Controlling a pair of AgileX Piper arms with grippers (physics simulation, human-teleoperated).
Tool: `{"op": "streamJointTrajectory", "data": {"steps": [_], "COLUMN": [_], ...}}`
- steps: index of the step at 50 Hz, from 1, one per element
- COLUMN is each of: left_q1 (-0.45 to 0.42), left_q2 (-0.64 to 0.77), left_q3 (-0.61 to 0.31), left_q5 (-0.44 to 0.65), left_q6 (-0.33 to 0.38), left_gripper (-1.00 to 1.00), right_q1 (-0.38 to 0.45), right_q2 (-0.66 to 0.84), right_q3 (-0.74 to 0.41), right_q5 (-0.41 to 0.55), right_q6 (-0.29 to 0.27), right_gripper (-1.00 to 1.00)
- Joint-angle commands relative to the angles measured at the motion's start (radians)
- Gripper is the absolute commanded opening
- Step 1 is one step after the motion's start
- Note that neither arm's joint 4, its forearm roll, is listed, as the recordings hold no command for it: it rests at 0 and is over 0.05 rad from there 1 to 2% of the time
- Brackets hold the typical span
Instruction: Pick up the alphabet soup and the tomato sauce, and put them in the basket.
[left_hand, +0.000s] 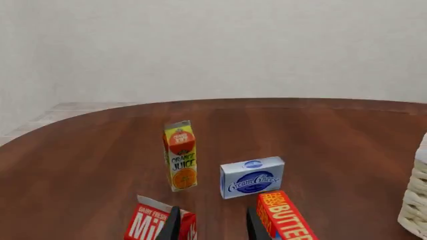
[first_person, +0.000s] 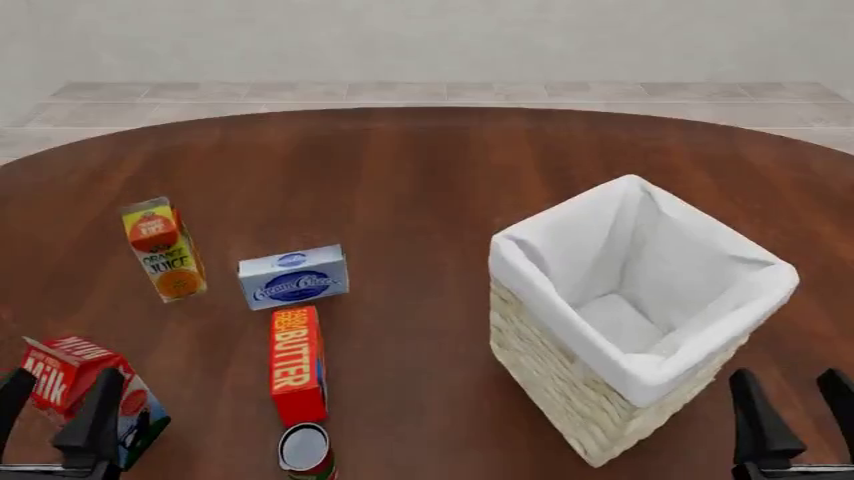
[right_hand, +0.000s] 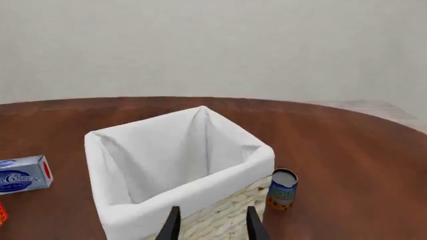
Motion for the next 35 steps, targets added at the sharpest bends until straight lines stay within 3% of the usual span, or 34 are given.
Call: {"op": "streamJointTrajectory", "data": {"steps": [1, 35], "left_q1": [0.0, 0.002], "left_q2": [0.006, -0.002], "left_q3": [-0.003, -0.004], "left_q5": [-0.002, 0.005], "left_q6": [0.0, -0.005], "left_gripper": [1.0, 1.0], "right_q1": [0.005, -0.002], "right_q2": [0.002, 0.002], "right_q3": [-0.004, -0.076], "right_q5": [-0.004, 0.061], "right_q6": [-0.006, -0.038], "right_gripper": [1.0, 1.0]}}
